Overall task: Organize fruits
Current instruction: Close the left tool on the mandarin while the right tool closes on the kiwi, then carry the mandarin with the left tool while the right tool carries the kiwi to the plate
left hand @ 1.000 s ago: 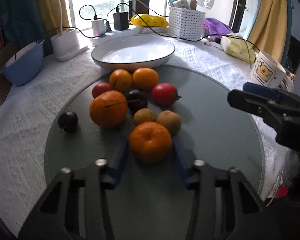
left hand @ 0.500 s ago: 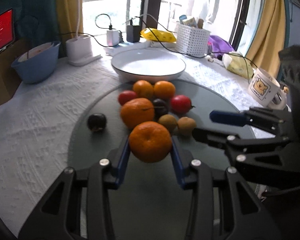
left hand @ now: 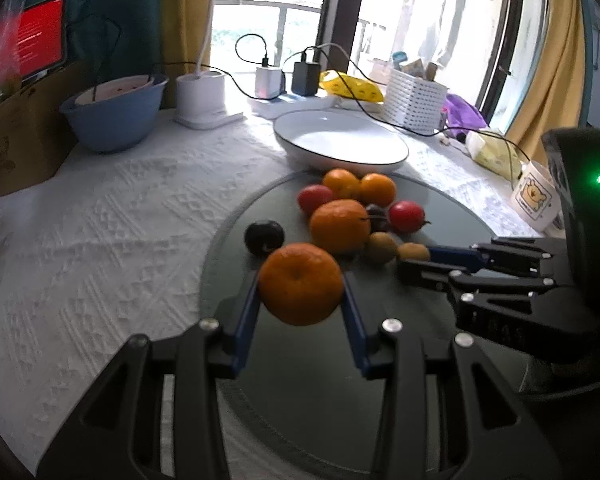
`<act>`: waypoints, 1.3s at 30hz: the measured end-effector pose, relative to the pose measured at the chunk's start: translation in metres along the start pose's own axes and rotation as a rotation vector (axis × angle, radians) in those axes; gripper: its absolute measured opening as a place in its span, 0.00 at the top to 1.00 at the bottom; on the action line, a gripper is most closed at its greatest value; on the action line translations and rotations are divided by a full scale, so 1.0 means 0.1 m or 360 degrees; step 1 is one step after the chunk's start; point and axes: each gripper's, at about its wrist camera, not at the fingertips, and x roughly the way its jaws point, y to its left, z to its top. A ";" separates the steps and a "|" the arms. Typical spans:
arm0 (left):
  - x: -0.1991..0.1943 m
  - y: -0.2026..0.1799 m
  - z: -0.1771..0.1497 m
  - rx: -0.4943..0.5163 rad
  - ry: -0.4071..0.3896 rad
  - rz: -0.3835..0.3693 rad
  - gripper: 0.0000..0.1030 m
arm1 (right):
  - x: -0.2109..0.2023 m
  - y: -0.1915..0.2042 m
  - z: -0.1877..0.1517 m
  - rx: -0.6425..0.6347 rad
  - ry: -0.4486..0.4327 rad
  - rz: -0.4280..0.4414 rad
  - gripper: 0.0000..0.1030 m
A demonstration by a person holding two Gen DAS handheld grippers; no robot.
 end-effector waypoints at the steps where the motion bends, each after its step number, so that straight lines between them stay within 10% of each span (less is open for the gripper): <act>1: -0.01 0.00 0.00 -0.0001 -0.0004 0.0003 0.60 | 0.00 0.00 0.00 0.0002 0.0000 -0.0001 0.73; 39: 0.49 -0.23 1.13 0.0075 -0.0103 -0.0072 0.60 | -0.22 -0.73 0.79 0.0055 -0.0353 -0.0121 0.73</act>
